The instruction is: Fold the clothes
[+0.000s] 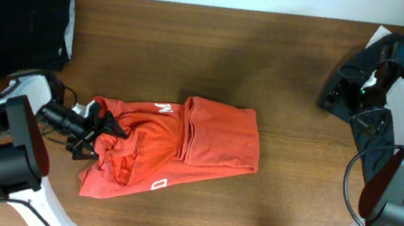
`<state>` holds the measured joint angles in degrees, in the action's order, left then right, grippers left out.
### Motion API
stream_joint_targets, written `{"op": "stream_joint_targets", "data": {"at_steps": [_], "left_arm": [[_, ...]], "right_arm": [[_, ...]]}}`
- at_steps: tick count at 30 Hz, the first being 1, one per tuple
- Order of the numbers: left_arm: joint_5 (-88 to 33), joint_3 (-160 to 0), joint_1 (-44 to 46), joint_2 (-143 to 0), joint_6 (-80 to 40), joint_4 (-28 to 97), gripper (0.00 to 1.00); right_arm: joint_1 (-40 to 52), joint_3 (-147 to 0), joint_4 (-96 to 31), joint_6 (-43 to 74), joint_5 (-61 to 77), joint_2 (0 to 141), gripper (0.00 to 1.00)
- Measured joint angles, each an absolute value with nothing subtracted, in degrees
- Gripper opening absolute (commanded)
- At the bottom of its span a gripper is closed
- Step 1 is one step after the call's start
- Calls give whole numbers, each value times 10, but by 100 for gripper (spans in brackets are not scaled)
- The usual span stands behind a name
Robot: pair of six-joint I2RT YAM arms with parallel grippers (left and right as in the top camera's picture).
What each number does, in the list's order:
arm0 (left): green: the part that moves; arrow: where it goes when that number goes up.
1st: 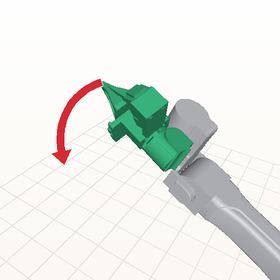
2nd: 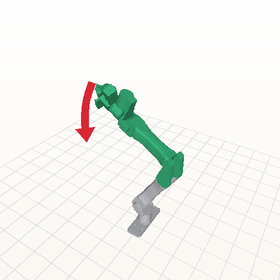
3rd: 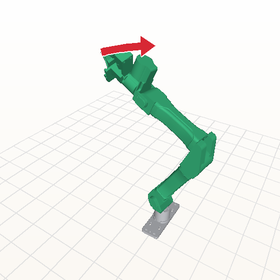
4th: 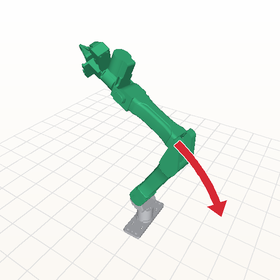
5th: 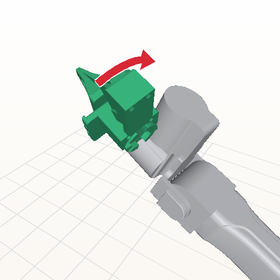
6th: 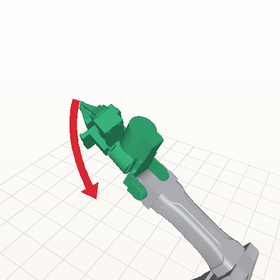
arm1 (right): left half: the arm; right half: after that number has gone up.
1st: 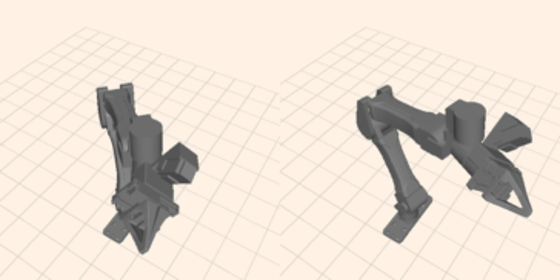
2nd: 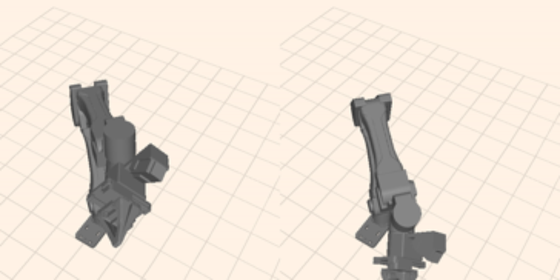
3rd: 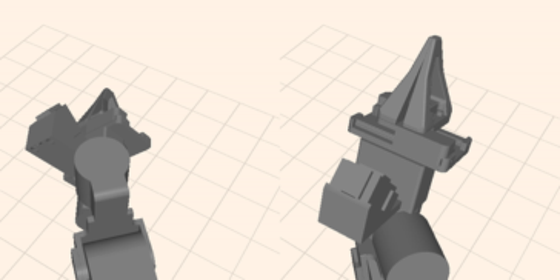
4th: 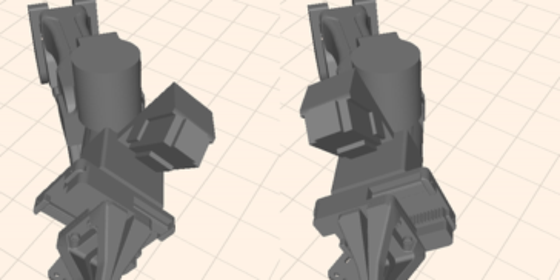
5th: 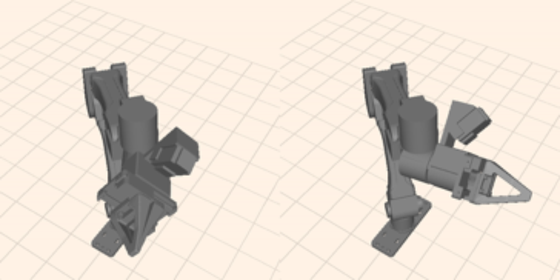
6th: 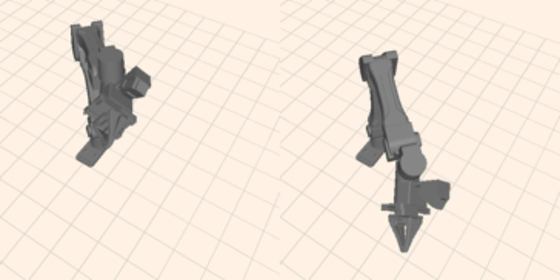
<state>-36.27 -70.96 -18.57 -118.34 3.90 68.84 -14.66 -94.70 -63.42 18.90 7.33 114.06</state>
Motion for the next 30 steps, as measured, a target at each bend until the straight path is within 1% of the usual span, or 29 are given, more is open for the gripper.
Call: {"op": "stream_joint_targets", "data": {"at_steps": [1,2,3,4,5,8,10,12,13,15,17,19,20,27,28,30], "left_arm": [[-372,-700,-176,-1178,38,673,66],[-381,-692,-161,-1177,39,651,50],[-388,-688,-149,-1177,41,635,24],[-384,-686,-142,-1177,38,621,9],[-373,-684,-139,-1180,31,608,1],[-341,-688,-139,-1185,-14,608,1],[-257,-722,-136,-1186,-78,655,1],[-98,-814,-164,-1199,-140,723,1],[-61,-878,-177,-1210,-150,769,1],[-23,-1015,-189,-1216,-161,846,1],[-11,-1121,-181,-1213,-164,923,1],[-8,-1189,-149,-1212,-166,965,1],[-10,-1191,-128,-1212,-166,965,1],[-27,-1189,63,-1212,-166,965,2],[-25,-1180,93,-1212,-166,966,4],[-21,-1124,126,-1212,-166,926,4]], "right_arm": [[-147,-947,-634,189,73,1141,99],[-147,-947,-634,189,73,1141,99],[-147,-947,-635,189,73,1141,98],[-147,-947,-634,189,73,1141,99],[-147,-947,-634,189,73,1141,99],[-147,-947,-634,189,73,1141,99],[-147,-947,-634,188,73,1141,99],[-147,-947,-633,189,73,1141,99],[-147,-947,-633,189,73,1141,99],[-147,-947,-634,189,73,1141,99],[-147,-947,-634,189,73,1141,99],[-147,-947,-633,189,73,1141,99],[-147,-947,-633,189,73,1141,99],[-147,-947,-633,189,73,1141,99],[-147,-947,-633,189,73,1141,99],[-147,-947,-634,189,73,1141,99]]}}
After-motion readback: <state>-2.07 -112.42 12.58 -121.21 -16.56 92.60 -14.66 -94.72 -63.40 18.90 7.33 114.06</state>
